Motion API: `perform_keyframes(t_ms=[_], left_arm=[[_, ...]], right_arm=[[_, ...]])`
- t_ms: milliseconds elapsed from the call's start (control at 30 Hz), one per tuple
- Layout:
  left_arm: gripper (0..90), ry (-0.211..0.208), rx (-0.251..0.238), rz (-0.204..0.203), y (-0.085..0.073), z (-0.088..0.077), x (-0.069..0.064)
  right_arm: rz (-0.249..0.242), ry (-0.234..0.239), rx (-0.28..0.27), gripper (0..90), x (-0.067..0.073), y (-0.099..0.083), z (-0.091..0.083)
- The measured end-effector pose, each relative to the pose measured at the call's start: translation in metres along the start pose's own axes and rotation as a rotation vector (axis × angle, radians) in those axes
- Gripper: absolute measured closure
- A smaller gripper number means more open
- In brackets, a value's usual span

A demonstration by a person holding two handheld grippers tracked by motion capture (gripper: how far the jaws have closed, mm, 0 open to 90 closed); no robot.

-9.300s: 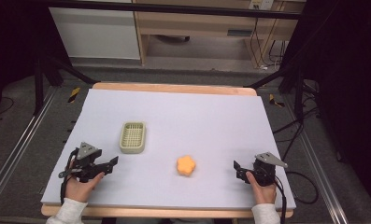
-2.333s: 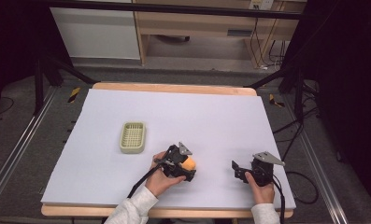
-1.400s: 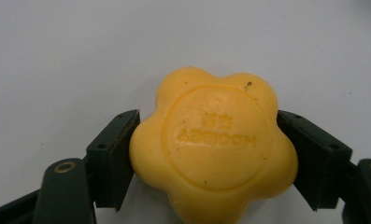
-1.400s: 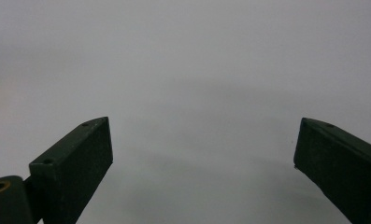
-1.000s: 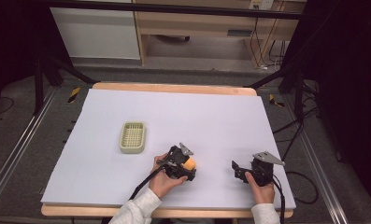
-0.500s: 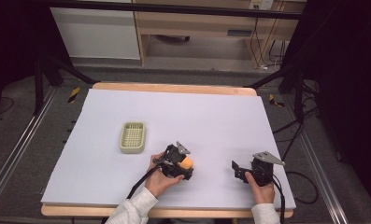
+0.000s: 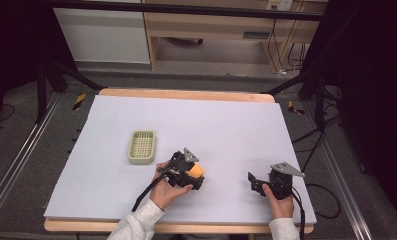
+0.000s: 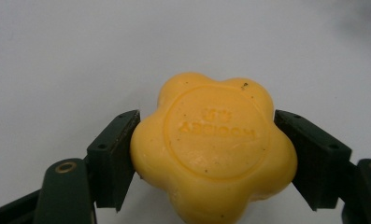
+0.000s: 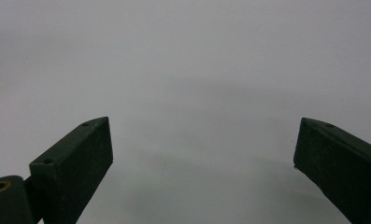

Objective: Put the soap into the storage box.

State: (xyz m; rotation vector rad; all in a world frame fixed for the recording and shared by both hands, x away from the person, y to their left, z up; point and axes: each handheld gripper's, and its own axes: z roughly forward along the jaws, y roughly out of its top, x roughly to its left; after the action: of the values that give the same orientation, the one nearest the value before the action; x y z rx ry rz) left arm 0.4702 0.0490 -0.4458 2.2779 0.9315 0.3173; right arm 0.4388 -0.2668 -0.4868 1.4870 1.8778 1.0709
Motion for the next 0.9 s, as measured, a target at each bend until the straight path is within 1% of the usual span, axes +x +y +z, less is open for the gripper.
perform_keyframes(t_ms=[33, 200, 333, 433, 533, 900], left_arm=[[25.2, 0.003, -0.011, -0.003, 0.001, -0.003, 0.001], [25.2, 0.004, -0.022, -0.002, 0.003, -0.010, 0.004], [25.2, 0.010, -0.033, -0.007, 0.004, -0.021, 0.011], [25.2, 0.014, -0.033, -0.008, 0.005, -0.025, 0.013], [25.2, 0.019, -0.033, -0.009, 0.005, -0.032, 0.020], [25.2, 0.044, -0.048, -0.026, 0.002, -0.045, 0.034]], right_arm=[[-0.001, 0.000, 0.000, 5.1, 0.000, 0.000, 0.000], [-0.001, 0.000, 0.000, 5.1, 0.000, 0.000, 0.000], [0.000, 0.000, 0.001, 5.1, 0.000, 0.000, 0.000], [0.000, 0.000, 0.001, 5.1, 0.000, 0.000, 0.000], [-0.001, 0.001, 0.002, 5.1, 0.000, 0.000, 0.000], [0.003, 0.004, 0.005, 5.1, 0.000, 0.000, 0.000]])
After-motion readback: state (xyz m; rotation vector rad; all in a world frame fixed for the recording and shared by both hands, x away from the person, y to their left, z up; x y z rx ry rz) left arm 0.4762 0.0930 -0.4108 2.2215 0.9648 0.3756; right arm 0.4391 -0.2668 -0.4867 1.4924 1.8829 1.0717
